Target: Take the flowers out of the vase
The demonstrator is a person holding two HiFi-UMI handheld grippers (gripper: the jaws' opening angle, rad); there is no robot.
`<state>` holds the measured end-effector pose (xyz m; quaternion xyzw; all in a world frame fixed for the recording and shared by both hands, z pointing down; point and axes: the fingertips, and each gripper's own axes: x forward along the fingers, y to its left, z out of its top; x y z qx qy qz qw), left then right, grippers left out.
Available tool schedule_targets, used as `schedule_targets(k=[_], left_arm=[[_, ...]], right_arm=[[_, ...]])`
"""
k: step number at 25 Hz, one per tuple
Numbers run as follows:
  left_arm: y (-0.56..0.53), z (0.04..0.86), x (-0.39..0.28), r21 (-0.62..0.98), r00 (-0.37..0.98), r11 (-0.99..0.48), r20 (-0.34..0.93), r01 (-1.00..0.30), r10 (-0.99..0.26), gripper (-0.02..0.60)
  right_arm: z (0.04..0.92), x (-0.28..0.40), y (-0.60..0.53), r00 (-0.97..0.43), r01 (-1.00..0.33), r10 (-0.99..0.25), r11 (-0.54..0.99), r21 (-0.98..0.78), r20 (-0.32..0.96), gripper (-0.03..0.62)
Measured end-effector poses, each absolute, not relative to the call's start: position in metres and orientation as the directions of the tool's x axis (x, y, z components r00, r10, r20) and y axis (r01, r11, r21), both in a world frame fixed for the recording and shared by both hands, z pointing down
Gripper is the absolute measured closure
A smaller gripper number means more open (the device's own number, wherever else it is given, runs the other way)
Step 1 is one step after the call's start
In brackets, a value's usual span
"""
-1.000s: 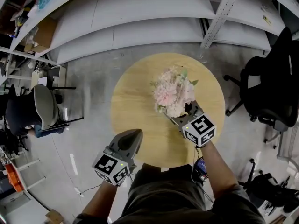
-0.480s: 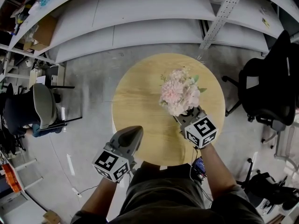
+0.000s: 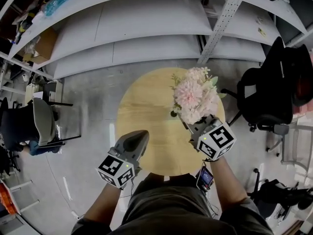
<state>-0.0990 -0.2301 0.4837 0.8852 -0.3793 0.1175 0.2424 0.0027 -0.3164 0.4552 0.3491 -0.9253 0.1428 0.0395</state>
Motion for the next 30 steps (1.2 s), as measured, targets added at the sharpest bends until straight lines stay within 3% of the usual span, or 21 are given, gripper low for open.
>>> schedule_targets(k=[15, 30], left_arm=[[-0.227, 0.395, -0.101, 0.262, 0.761, -0.714, 0.232, -0.649, -0.606, 0.572], [-0.220, 0.376, -0.090, 0.225, 0.784, -0.752, 0.209, -0.620, -0.584, 0.572]], right_arm=[[0.299, 0.000, -0.251, -0.718, -0.665, -0.696, 0.684, -0.300, 0.002, 0.511], [0.303, 0.015, -0.227, -0.685, -0.687, -0.728, 0.639, -0.347, 0.016, 0.514]])
